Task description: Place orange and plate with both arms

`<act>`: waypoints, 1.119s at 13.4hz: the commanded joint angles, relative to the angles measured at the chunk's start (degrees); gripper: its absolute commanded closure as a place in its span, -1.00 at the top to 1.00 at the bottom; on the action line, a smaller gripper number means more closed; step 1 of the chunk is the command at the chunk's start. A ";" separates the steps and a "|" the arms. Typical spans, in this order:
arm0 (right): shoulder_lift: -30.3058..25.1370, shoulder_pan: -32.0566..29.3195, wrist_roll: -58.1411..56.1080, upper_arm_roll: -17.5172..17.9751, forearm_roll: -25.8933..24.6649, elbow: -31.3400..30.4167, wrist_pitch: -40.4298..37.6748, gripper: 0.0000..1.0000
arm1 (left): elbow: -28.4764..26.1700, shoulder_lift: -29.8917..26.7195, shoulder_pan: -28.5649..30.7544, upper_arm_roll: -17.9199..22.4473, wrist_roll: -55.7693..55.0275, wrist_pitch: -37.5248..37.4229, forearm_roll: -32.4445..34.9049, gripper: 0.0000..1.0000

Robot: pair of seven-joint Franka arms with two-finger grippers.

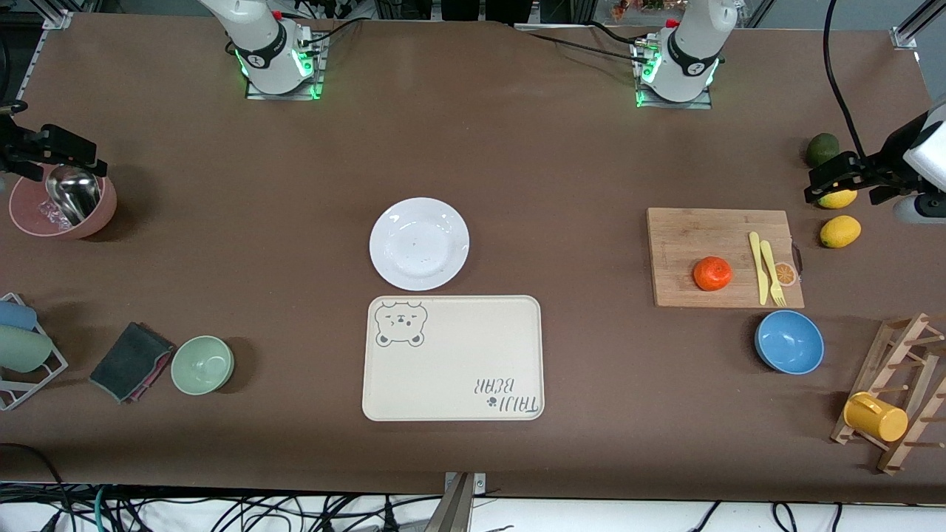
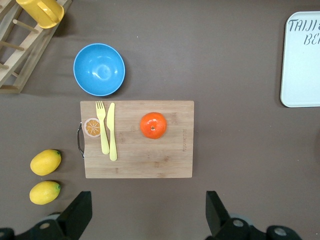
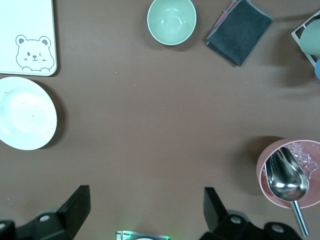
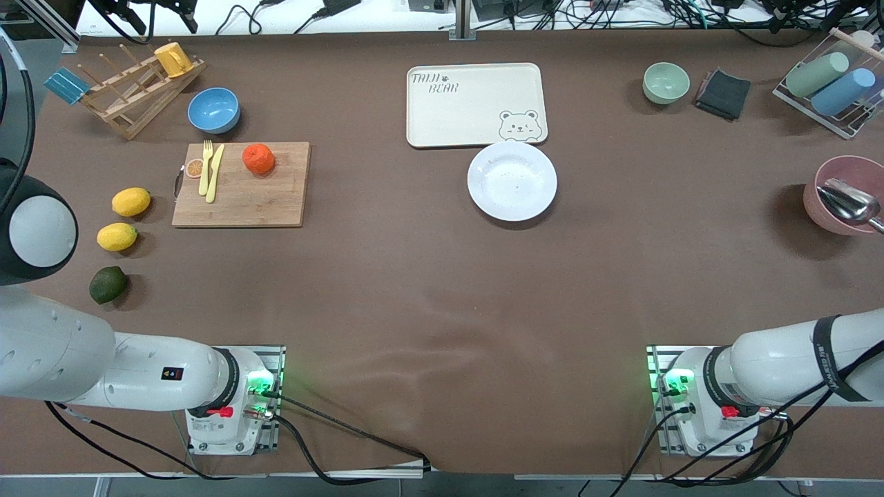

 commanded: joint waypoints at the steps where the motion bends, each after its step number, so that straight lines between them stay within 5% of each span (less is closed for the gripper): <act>1: 0.36 -0.02 0.17 0.01 -0.63 1.44 -0.88 1.00 | 2.15 1.03 -0.01 0.11 1.12 -1.43 1.28 1.00; 15: 0.53 -0.02 0.00 0.01 -0.80 1.53 -1.23 1.00 | 1.98 2.08 -0.10 0.11 1.21 -1.61 0.93 1.00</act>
